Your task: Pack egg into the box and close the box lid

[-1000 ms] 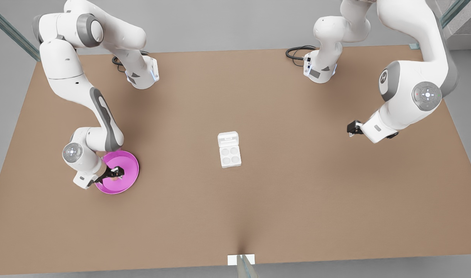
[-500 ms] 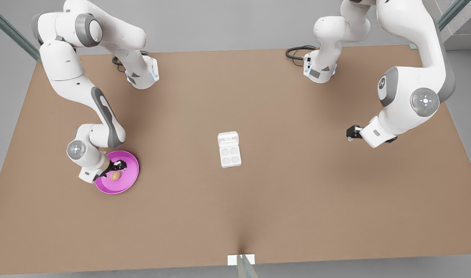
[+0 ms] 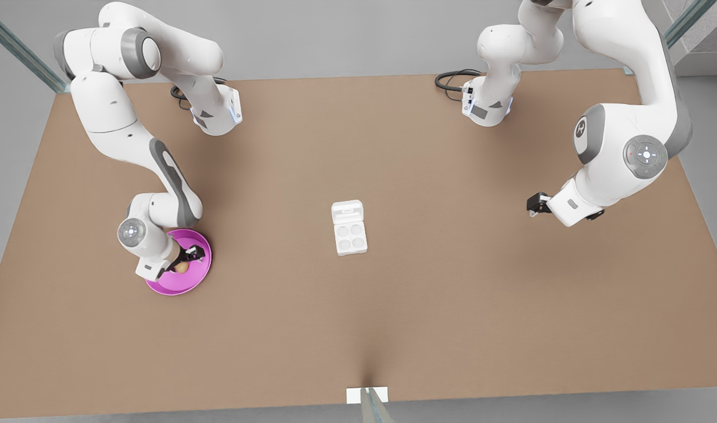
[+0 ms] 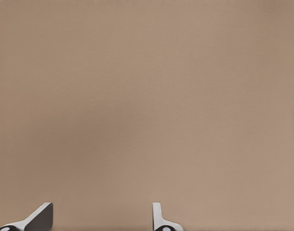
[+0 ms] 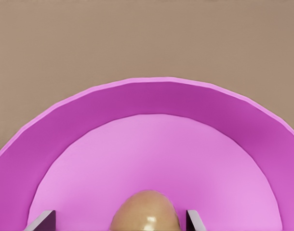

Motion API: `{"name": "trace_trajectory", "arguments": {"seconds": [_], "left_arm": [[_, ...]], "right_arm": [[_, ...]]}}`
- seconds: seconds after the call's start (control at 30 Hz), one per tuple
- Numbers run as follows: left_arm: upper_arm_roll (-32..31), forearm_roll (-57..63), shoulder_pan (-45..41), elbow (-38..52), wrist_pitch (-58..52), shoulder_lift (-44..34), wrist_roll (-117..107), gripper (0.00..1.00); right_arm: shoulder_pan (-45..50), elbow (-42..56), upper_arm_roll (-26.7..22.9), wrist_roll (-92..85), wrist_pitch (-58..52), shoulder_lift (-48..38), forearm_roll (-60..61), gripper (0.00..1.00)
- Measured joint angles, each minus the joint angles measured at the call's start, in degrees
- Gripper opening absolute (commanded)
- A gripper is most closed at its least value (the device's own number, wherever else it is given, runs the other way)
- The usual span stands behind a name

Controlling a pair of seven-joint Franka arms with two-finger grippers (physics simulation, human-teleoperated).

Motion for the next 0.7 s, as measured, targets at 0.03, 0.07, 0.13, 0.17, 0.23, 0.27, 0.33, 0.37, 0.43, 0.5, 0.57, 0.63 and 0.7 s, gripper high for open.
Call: {"name": "trace_trajectory", "arguments": {"seconds": [0.03, 0.07, 0.13, 0.17, 0.23, 0.27, 0.33, 0.37, 0.43, 0.5, 0.57, 0.63, 0.7], "left_arm": [[0.00, 0.00, -0.02, 0.00, 0.11, 0.10, 0.01, 1.00], [0.00, 0.00, -0.01, 0.00, 0.21, 0.15, 0.01, 1.00], [0.00, 0.00, 0.05, 0.00, 0.43, 0.24, 0.02, 1.00], [0.00, 0.00, 0.07, 0.00, 0.53, 0.26, 0.03, 1.00], [0.00, -0.01, 0.07, 0.00, 0.71, 0.27, 0.04, 1.00], [0.00, -0.02, 0.04, 0.00, 0.78, 0.27, 0.04, 1.00], [0.00, -0.02, -0.02, 0.00, 0.89, 0.28, 0.05, 1.00], [0.00, -0.03, -0.02, 0.00, 0.93, 0.28, 0.05, 1.00], [0.00, -0.02, -0.02, 0.00, 1.00, 0.28, 0.06, 1.00], [0.00, -0.01, -0.01, 0.00, 1.05, 0.28, 0.06, 1.00], [0.00, 0.00, -0.01, 0.05, 1.09, 0.28, 0.06, 1.00], [0.00, 0.01, -0.01, 0.08, 1.13, 0.28, 0.06, 1.00], [0.00, -0.01, -0.03, 0.08, 1.15, 0.28, 0.06, 1.00]], "right_arm": [[0.01, 0.00, 0.00, 0.10, 0.02, 0.00, 0.01, 1.00], [0.01, 0.00, 0.00, 0.19, 0.03, 0.00, 0.03, 1.00], [0.12, 0.00, 0.00, 0.35, 0.05, 0.00, 0.07, 1.00], [0.25, 0.00, 0.00, 0.42, 0.06, 0.00, 0.08, 0.80], [0.34, 0.06, 0.00, 0.54, 0.06, 0.00, 0.28, 0.44], [0.36, 0.08, 0.00, 0.55, 0.06, 0.00, 0.40, 0.42], [0.34, 0.09, 0.02, 0.29, 0.07, -0.02, 0.83, 0.42], [0.36, 0.09, 0.02, 0.17, 0.06, -0.01, 0.95, 0.42], [0.39, 0.14, 0.02, -0.04, 0.05, -0.01, 1.08, 0.42], [0.43, 0.53, 0.02, -0.24, 0.01, -0.01, 1.16, 0.42], [0.28, 0.93, 0.62, -0.46, -0.14, -0.21, 1.19, 0.42], [0.10, 1.78, 1.21, -0.71, -0.80, -0.52, 1.20, 0.42], [0.10, 3.01, 1.69, -0.95, -1.65, -0.65, 1.22, 0.42]]}}
